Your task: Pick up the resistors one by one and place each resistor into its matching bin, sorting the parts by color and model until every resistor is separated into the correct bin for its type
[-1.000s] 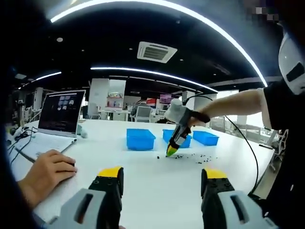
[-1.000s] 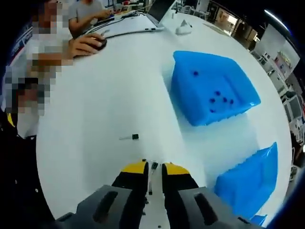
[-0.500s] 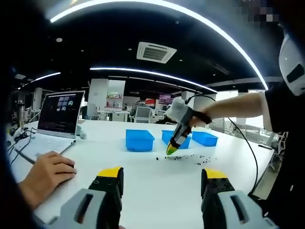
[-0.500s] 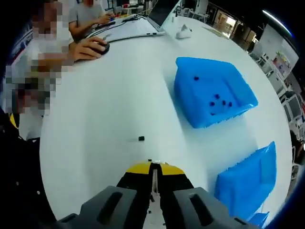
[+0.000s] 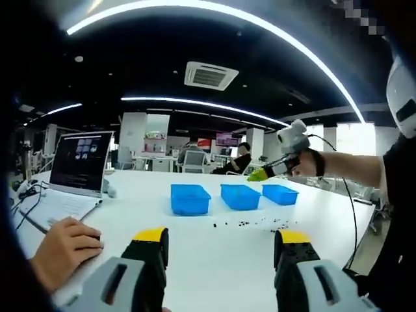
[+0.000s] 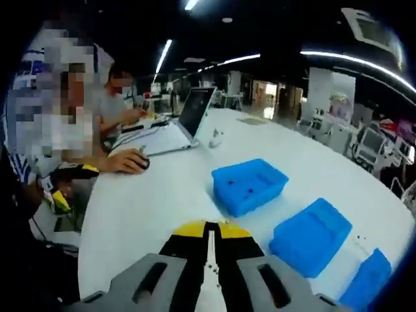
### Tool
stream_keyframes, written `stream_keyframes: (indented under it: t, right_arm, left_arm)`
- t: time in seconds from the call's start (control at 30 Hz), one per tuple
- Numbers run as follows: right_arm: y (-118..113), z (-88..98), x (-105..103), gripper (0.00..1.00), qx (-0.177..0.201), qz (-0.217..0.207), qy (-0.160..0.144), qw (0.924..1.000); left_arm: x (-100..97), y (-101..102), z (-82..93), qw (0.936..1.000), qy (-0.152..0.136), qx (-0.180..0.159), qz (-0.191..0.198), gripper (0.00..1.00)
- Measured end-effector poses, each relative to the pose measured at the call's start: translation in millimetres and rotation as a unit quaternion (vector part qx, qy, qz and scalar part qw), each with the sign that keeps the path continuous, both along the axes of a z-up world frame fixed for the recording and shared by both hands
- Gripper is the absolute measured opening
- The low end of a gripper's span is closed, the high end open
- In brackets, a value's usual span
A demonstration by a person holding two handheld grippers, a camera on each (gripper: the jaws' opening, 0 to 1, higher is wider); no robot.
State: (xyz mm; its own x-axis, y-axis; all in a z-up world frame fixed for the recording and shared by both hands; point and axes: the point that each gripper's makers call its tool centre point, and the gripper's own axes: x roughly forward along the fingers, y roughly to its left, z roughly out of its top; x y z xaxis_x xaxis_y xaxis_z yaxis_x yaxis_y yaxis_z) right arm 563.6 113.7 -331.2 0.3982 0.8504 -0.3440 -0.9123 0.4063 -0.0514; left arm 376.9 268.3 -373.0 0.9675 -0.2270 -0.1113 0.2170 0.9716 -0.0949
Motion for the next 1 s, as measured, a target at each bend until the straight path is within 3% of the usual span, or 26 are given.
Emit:
stream_keyframes:
  t: [0.1, 0.2, 0.23, 0.37, 0.43, 0.67, 0.9, 1.0]
  right_arm:
    - [-27, 21.5, -12, 0.07, 0.059, -0.03, -0.031, 0.9973]
    - [-50, 37.7, -28, 0.07, 0.156, -0.077, -0.015, 0.9847]
    - [-59, 41.3, -31, 0.07, 0.174, -0.096, -0.03, 0.9796]
    - [-77, 41.5, -47, 0.06, 0.202, -0.136, -0.055, 0.9685]
    - [-76, 41.3, -54, 0.06, 0.203, -0.135, -0.057, 0.9681]
    - [-42, 45.6, -47, 0.06, 0.195, -0.107, -0.069, 0.9724]
    - [19, 54.0, -9, 0.06, 0.213, -0.087, -0.064, 0.9711]
    - [50, 61.0, 18, 0.06, 0.219, -0.076, -0.055, 0.9712]
  left_arm:
    - [2.6, -1, 2.3, 1.0, -0.002, 0.003, 0.0, 0.66]
    - [4.7, -3, 2.3, 1.0, -0.002, 0.003, -0.001, 0.66]
    - [5.0, -4, 2.3, 1.0, -0.002, 0.003, -0.002, 0.66]
    - [5.5, -7, 1.7, 1.0, -0.001, 0.001, -0.006, 0.66]
    - [5.4, -8, 1.4, 1.0, -0.001, 0.001, -0.009, 0.66]
    - [2.1, -5, 1.9, 1.0, -0.003, 0.001, -0.009, 0.66]
    - [-2.9, 2, -0.2, 1.0, -0.003, -0.005, 0.001, 0.66]
    - [-3.9, 4, -2.8, 1.0, -0.001, -0.008, 0.004, 0.66]
